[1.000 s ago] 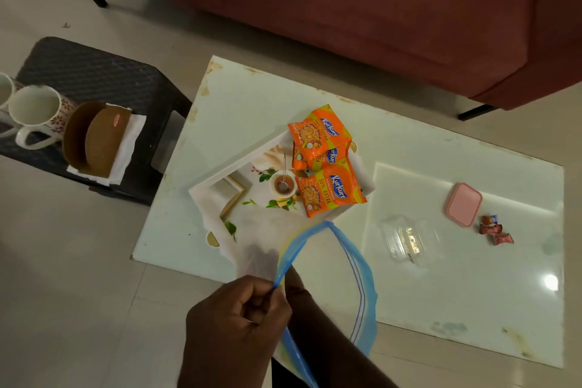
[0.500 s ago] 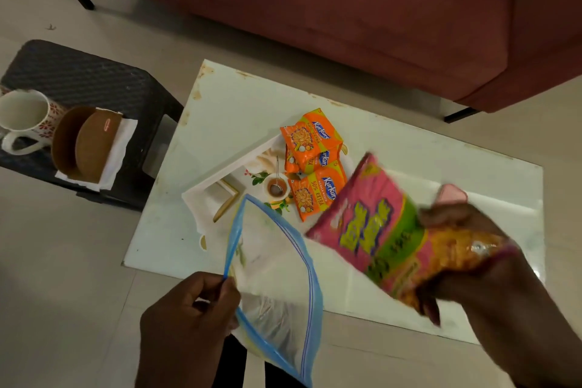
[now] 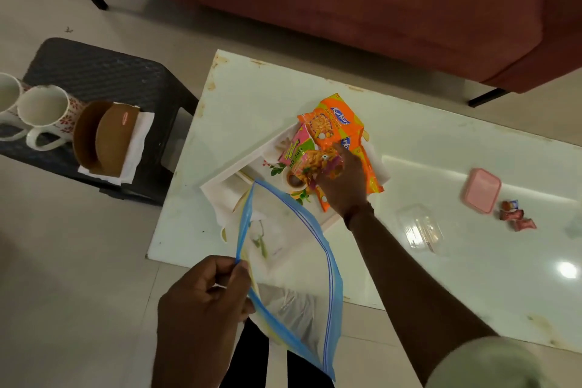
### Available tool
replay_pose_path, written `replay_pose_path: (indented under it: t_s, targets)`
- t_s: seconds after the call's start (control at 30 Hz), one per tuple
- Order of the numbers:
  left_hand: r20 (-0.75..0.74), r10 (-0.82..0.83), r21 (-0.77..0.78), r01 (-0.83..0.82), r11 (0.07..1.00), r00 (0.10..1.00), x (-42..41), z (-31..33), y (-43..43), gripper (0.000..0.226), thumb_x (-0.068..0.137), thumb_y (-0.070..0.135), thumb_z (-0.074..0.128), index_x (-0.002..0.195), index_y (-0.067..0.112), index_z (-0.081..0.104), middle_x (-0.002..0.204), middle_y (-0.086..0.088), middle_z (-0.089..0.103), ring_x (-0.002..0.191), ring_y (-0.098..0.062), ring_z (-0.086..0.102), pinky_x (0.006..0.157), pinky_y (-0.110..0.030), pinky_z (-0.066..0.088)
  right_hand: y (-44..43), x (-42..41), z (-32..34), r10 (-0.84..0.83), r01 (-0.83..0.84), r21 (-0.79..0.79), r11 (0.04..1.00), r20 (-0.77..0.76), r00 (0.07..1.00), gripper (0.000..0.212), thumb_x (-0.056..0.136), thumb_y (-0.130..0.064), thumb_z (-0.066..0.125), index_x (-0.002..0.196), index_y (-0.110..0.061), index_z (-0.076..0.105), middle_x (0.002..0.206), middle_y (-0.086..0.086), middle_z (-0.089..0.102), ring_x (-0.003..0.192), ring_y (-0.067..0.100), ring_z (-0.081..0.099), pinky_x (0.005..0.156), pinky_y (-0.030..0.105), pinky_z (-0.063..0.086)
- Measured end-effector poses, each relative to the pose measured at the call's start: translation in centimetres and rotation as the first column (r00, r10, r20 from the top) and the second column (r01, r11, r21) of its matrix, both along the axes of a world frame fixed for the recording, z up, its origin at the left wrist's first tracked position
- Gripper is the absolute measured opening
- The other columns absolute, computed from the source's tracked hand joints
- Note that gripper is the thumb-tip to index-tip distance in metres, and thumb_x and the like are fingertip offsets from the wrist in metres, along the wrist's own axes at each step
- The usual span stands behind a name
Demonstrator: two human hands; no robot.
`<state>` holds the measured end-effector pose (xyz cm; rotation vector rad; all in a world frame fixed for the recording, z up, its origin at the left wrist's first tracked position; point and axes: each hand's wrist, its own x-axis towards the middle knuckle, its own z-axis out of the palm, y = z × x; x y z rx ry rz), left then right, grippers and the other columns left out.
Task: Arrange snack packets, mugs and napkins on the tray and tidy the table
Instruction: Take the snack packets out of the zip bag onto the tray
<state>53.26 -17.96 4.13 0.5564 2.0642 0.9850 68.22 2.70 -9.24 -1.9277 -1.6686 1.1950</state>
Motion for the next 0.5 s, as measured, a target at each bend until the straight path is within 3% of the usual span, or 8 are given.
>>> replay_pose_path:
  t_s: [0.07, 0.13, 0.17, 0.23, 0.3, 0.37, 0.4, 0.5]
  targets:
    - [0.038, -0.008, 0.014, 0.008, 1.000, 0.999, -0.3, -0.4, -0.1, 0.018, 0.081, 0.020, 0.070, 0.070, 0.034, 0.070, 0.068, 0.008, 0.072, 0.062, -0.009, 0.070, 0.062, -0.031, 0.059, -2.0, 0.9, 2.2, 0.048, -0.081, 0.263, 0.961, 0.130, 0.990, 0.071, 0.078, -0.024, 0.076, 0.142, -0.014, 0.047, 0.139, 0.012, 0.048, 0.131, 0.029, 0.043, 0.109, 0.044, 0.039]
    - [0.048, -0.010, 0.045, 0.008, 0.999, 0.999, -0.5, -1.0, 0.1, 0.017, 0.079, 0.013, 0.073, 0.077, 0.030, 0.070, 0.087, 0.017, 0.071, 0.083, 0.004, 0.066, 0.071, -0.011, 0.052, -5.4, 2.2, 4.7, 0.154, -0.150, 0.349, 0.925, 0.015, 0.988, 0.072, 0.079, -0.042, 0.074, 0.141, -0.016, 0.048, 0.143, 0.009, 0.045, 0.135, 0.025, 0.041, 0.110, 0.037, 0.038]
    - [0.060, 0.000, 0.038, -0.002, 0.999, 0.998, -0.6, -1.2, 0.4, 0.016, 0.079, 0.009, 0.073, 0.080, 0.024, 0.068, 0.093, 0.018, 0.069, 0.088, 0.011, 0.061, 0.072, -0.004, 0.046, -7.4, 2.8, 6.0, 0.198, -0.153, 0.254, 0.955, -0.162, 0.967, 0.077, 0.077, -0.051, 0.073, 0.143, -0.023, 0.046, 0.148, 0.003, 0.042, 0.138, 0.019, 0.038, 0.111, 0.035, 0.037]
    - [0.192, 0.061, -0.022, -0.058, 0.998, 0.979, -0.8, -1.7, 1.2, 0.015, 0.080, 0.004, 0.071, 0.074, 0.016, 0.065, 0.101, 0.016, 0.067, 0.090, 0.009, 0.059, 0.070, -0.011, 0.045, -11.4, 3.6, 7.6, 0.088, -0.212, -0.181, 0.960, -0.524, 0.847, 0.093, 0.069, -0.063, 0.074, 0.148, -0.042, 0.031, 0.156, -0.017, 0.029, 0.143, 0.007, 0.030, 0.110, 0.034, 0.037]
    - [0.457, 0.156, -0.066, -0.142, 0.988, 0.876, -0.5, -2.3, 1.8, 0.019, 0.080, 0.005, 0.067, 0.070, 0.021, 0.065, 0.084, 0.017, 0.071, 0.081, -0.002, 0.064, 0.060, -0.020, 0.049, -14.7, 3.1, 7.3, -0.033, -0.291, -0.425, 0.857, -0.610, 0.792, 0.107, 0.062, -0.063, 0.079, 0.149, -0.052, 0.017, 0.159, -0.024, 0.019, 0.146, 0.008, 0.024, 0.106, 0.026, 0.037]
    - [0.682, 0.174, -0.109, -0.137, 0.985, 0.710, 0.3, -2.3, 2.3, 0.010, 0.072, 0.021, 0.064, 0.079, 0.022, 0.071, 0.076, 0.011, 0.075, 0.071, -0.004, 0.070, 0.056, -0.020, 0.054, -16.7, 2.0, 6.0, -0.140, -0.297, -0.507, 0.809, -0.658, 0.740, 0.118, 0.062, -0.056, 0.085, 0.152, -0.048, 0.010, 0.159, -0.018, 0.021, 0.146, 0.010, 0.026, 0.107, 0.024, 0.039]
    - [0.731, 0.147, -0.111, -0.097, 0.989, 0.666, 0.9, -2.9, 2.2, 0.022, 0.070, 0.027, 0.063, 0.088, 0.020, 0.073, 0.085, 0.003, 0.077, 0.076, -0.008, 0.072, 0.063, -0.025, 0.057, -17.3, 1.2, 5.2, -0.202, -0.303, -0.519, 0.800, -0.707, 0.678, 0.117, 0.066, -0.047, 0.087, 0.154, -0.042, 0.009, 0.159, -0.012, 0.028, 0.145, 0.013, 0.031, 0.111, 0.032, 0.040]
    - [0.795, 0.134, -0.138, -0.039, 0.990, 0.592, 2.6, -3.5, 2.4, 0.042, 0.073, 0.037, 0.063, 0.107, 0.015, 0.072, 0.107, -0.016, 0.074, 0.093, -0.025, 0.072, 0.079, -0.036, 0.059, -17.8, -0.5, 3.9, -0.255, -0.272, -0.481, 0.833, -0.772, 0.582, 0.093, 0.080, -0.022, 0.081, 0.152, -0.034, 0.024, 0.147, 0.001, 0.051, 0.135, 0.024, 0.048, 0.107, 0.045, 0.044]
